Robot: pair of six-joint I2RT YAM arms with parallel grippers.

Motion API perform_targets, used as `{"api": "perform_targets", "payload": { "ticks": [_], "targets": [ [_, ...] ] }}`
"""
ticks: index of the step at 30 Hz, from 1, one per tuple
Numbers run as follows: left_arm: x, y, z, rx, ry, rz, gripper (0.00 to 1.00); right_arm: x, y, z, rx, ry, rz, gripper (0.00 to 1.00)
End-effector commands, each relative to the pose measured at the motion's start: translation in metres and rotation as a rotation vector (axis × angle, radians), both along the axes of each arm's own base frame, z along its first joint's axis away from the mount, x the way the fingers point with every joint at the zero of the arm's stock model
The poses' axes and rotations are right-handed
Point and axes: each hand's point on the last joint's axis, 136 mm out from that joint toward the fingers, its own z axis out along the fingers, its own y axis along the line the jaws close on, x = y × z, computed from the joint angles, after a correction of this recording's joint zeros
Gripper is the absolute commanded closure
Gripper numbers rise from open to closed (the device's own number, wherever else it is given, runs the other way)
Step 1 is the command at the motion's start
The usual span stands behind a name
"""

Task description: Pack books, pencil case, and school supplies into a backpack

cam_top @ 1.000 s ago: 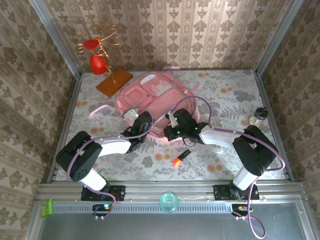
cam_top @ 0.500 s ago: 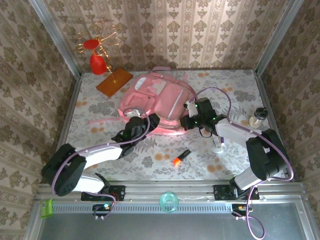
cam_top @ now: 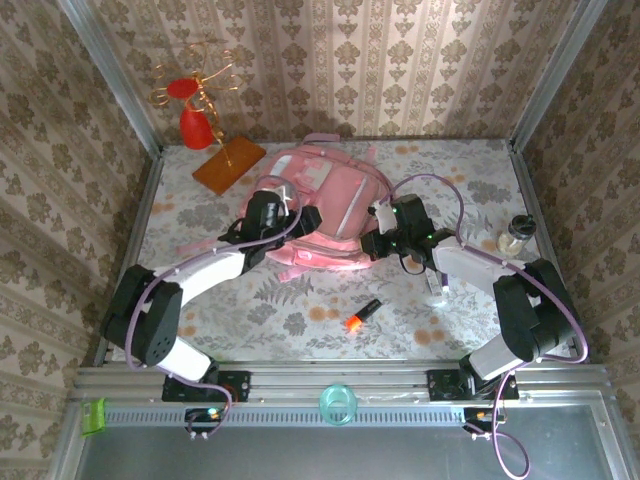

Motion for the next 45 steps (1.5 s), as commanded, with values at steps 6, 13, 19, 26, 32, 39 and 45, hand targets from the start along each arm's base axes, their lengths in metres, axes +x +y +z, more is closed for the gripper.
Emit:
{"api": "perform_targets", "payload": {
  "ticks": [6,13,19,26,32,39,45],
  "targets": [
    [0.012,-0.013,-0.022,0.057,0.049,-0.107,0.43,-0.002,0.0,0.007,0.01,-0.026,0.021,1.0],
    [0.008,-0.022,-0.04,0.005,0.081,-0.12,0.71,-0.007,0.001,0.011,-0.011,-0.009,0.052,1.0],
    [0.007,-0.009,-0.046,-0.001,0.06,-0.024,1.0,-0.022,0.005,0.008,-0.039,0.025,0.073,1.0],
    [0.009,0.01,-0.043,-0.09,0.082,0.146,1.0,-0.049,0.026,-0.006,-0.077,0.018,0.095,1.0],
    [0.015,0.014,-0.03,-0.18,0.082,0.201,1.0,-0.055,0.026,-0.02,-0.147,0.01,0.091,1.0],
    [0.014,0.016,-0.022,-0.212,0.071,0.245,1.0,-0.054,0.059,-0.013,-0.126,-0.012,0.141,1.0],
    [0.013,0.01,-0.021,-0.24,0.08,0.26,1.0,-0.054,0.112,-0.013,-0.033,-0.027,0.154,1.0]
  ]
}}
